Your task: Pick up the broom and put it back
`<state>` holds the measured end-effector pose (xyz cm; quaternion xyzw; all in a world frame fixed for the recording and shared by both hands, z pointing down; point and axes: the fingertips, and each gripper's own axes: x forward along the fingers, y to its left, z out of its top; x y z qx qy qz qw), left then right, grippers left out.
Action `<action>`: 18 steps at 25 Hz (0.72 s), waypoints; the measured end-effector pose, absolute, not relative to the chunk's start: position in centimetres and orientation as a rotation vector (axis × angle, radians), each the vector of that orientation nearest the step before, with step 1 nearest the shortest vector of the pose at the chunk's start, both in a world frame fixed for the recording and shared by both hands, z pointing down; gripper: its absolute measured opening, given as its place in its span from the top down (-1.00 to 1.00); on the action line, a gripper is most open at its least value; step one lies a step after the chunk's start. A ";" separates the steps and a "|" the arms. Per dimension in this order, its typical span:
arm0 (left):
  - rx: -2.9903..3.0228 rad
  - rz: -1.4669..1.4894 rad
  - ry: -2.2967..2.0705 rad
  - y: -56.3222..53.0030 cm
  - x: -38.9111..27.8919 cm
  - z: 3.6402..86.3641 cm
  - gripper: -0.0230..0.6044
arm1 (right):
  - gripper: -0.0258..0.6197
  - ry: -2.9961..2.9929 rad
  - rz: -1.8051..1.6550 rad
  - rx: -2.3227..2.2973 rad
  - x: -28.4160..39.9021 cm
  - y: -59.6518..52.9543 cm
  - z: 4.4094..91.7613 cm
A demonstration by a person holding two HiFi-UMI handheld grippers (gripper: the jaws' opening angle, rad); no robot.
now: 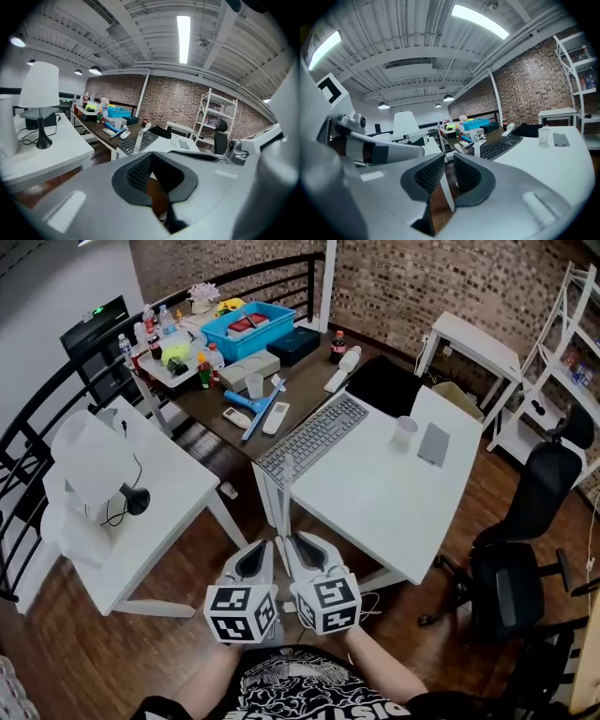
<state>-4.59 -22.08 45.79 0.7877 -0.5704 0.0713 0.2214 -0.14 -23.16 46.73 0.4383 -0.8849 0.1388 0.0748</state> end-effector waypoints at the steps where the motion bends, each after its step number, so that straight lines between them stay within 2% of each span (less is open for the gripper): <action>1: 2.179 0.196 -1.570 -22.8 -4.9 45.9 0.91 | 0.80 -2.643 0.420 1.325 -0.4 -24.0 47.0; 18: 2.242 0.214 -1.464 -31.4 -8.7 46.3 0.91 | 0.48 -2.468 0.487 1.539 -2.7 -35.8 50.5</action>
